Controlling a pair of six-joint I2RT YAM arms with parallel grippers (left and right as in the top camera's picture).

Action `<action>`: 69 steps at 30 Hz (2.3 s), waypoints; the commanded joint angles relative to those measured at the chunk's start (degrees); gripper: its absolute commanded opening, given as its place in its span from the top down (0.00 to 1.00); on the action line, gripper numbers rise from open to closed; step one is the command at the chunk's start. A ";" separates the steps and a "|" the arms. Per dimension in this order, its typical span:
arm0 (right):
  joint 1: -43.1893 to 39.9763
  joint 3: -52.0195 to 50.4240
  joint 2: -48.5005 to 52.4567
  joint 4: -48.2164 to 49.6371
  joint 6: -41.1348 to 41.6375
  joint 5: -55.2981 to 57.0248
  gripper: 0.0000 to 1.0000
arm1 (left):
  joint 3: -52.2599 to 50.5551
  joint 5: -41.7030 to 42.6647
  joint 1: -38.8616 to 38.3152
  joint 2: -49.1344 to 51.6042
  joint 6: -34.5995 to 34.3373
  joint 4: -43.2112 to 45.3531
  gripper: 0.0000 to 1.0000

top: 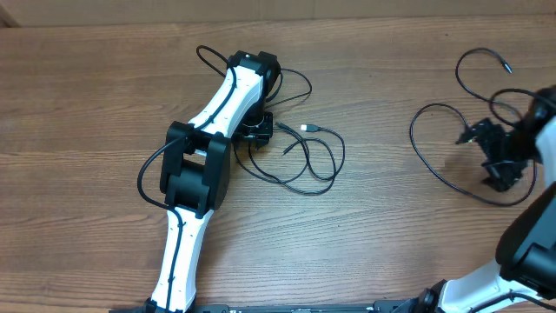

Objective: Untangle cables

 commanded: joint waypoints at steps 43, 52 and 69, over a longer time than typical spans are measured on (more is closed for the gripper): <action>33.03 -16.98 -1.11 25.18 2.21 5.44 0.96 | -3.37 1.22 -0.59 7.78 0.00 3.54 0.51; 33.03 -16.98 -1.11 25.16 2.21 5.42 0.96 | -0.46 1.20 -0.59 2.38 -1.14 2.93 0.72; 34.14 -16.98 -1.11 33.88 7.15 -6.05 0.96 | 1.31 1.05 1.57 -13.86 -1.09 3.39 0.96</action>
